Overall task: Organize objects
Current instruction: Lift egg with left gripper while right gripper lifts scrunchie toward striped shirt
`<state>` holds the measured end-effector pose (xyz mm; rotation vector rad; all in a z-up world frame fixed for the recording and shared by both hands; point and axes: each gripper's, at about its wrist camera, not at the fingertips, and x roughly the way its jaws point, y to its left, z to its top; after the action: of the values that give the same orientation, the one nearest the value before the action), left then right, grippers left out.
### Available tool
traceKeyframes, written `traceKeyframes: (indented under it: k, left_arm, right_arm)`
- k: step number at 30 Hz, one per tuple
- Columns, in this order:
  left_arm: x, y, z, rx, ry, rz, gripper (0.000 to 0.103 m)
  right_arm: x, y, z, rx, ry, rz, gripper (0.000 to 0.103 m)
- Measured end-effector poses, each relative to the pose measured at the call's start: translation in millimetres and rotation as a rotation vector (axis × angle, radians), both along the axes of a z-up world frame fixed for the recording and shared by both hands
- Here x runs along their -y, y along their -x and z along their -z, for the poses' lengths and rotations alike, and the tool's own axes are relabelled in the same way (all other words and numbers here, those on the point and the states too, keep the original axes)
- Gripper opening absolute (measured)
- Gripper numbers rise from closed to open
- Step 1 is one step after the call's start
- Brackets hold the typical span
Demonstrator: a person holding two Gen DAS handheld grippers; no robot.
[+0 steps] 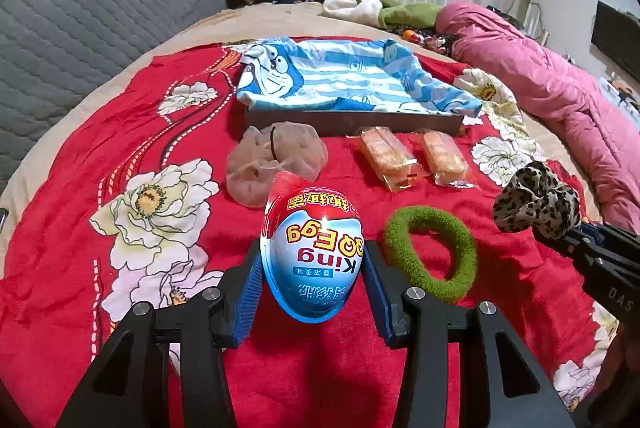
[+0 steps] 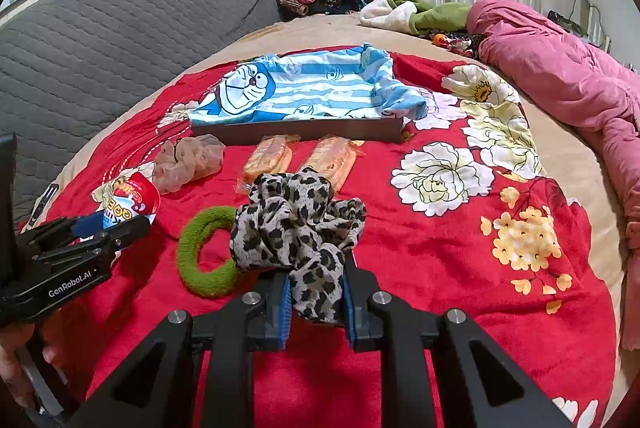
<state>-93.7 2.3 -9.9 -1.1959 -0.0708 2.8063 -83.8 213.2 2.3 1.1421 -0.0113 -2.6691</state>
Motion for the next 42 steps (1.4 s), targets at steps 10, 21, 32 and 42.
traceKeyframes:
  k: [10,21,32,42]
  left_arm:
    - [0.0,-5.3,-15.8,-0.035,0.005,-0.005,0.049]
    - [-5.7,-15.7,-29.3,-0.07,0.004,0.004,0.049]
    - [-16.5,-12.8,-41.8,-0.104,-0.005,0.014,0.049]
    - [-20.9,-0.5,-46.6,-0.113,-0.005,0.023,0.049]
  right_arm:
    - [3.6,-7.1,-13.2,-0.036,0.0,-0.003,0.021]
    - [3.0,-14.7,-26.6,-0.082,0.027,0.002,0.021]
    - [5.9,-12.7,-35.2,-0.115,0.054,0.0,0.02]
    - [9.7,-3.8,-40.8,-0.135,0.068,-0.003,0.02]
